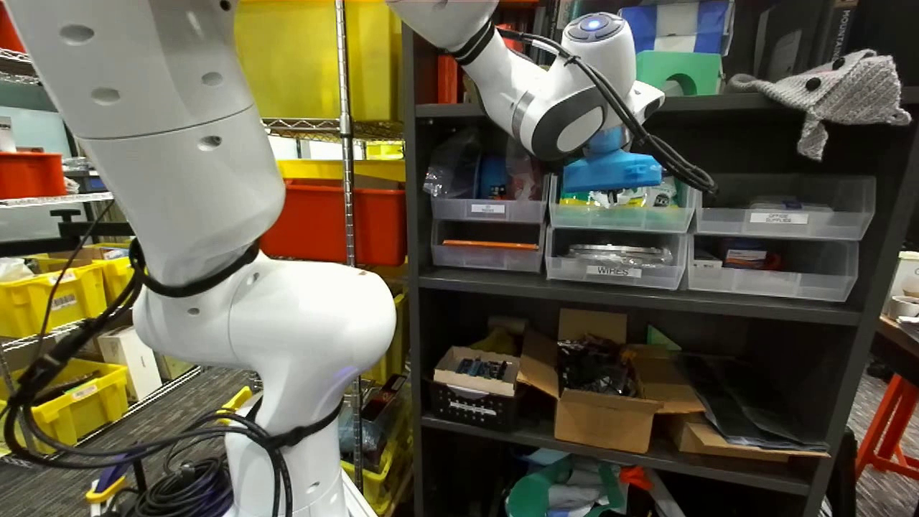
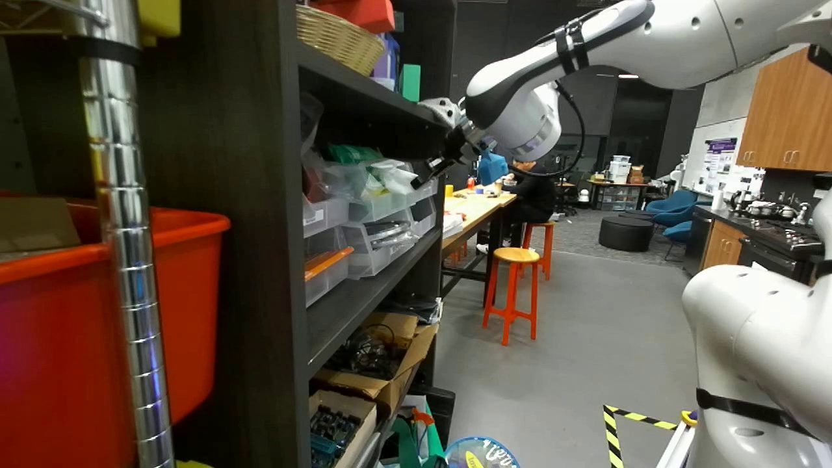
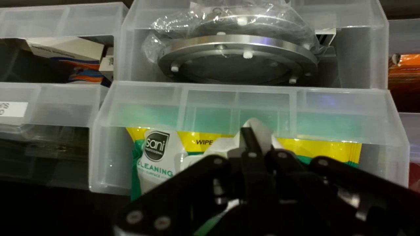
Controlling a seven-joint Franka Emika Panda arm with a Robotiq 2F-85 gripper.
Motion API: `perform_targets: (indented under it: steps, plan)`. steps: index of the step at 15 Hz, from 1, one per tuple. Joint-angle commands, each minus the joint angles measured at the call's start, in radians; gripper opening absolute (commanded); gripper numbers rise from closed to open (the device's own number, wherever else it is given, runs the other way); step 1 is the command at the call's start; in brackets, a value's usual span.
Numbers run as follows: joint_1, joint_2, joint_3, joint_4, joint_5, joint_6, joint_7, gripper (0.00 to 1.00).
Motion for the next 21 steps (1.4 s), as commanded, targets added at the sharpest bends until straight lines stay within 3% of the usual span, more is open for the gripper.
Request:
perform_targets:
  steps: [1,12,17,21]
  plan:
    - [-0.013,-0.088,-0.017,-0.057,0.006,0.017,-0.026,0.01]
    - [-0.056,-0.245,-0.054,-0.163,0.008,0.103,-0.024,0.01]
    - [-0.056,-0.385,-0.074,-0.231,-0.052,0.185,0.004,0.01]
    - [-0.070,-0.453,-0.053,-0.285,-0.137,0.236,0.050,0.01]
